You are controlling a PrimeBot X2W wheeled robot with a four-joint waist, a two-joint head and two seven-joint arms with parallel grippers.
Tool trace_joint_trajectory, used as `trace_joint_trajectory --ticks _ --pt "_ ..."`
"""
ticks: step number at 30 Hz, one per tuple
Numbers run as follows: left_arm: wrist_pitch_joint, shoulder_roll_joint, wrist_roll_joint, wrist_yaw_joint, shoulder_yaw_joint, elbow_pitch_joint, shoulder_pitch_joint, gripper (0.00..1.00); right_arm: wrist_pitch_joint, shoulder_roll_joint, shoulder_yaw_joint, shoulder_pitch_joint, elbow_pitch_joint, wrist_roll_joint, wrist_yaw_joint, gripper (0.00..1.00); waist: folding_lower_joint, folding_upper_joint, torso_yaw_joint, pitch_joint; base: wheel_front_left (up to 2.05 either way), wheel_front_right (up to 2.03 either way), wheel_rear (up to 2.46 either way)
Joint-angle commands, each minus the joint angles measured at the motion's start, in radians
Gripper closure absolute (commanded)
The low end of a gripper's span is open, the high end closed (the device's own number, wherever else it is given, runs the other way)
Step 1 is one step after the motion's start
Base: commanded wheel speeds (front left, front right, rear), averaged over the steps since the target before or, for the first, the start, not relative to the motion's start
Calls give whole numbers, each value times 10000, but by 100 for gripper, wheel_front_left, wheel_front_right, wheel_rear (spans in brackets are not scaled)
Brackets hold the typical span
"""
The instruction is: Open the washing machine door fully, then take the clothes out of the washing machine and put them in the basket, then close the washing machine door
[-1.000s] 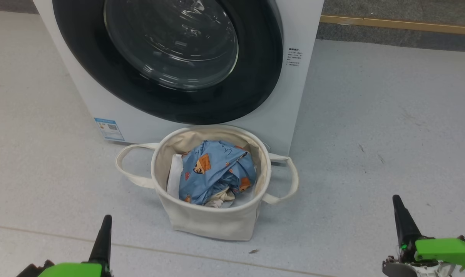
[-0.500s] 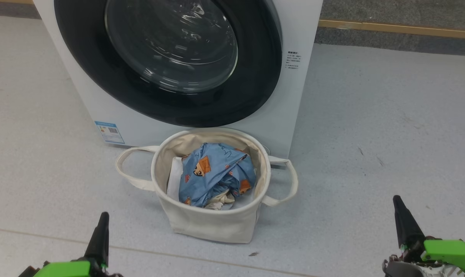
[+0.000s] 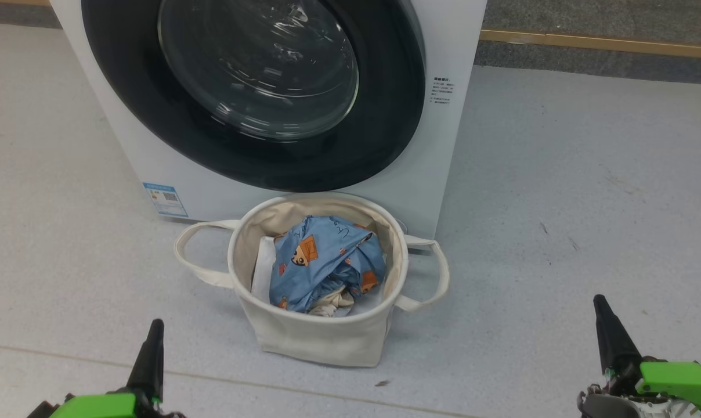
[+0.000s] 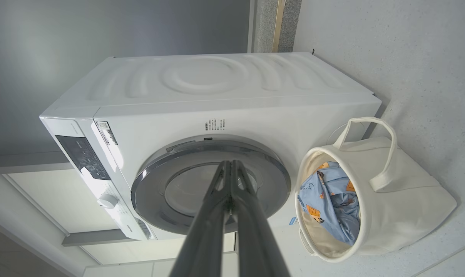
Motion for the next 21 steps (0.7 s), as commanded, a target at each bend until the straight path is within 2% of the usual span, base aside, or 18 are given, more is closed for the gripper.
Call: trace_joint_trajectory --ticks 1,21 --pt "51 163 -9 -71 336 -263 -435 100 75 -129 174 -485 -308 40 2 100 0 0 0 1 0 0 0" --pt "64 151 5 -71 353 -263 -436 100 117 -91 121 -490 -304 -5 2 100 0 0 0 1 0 0 0"
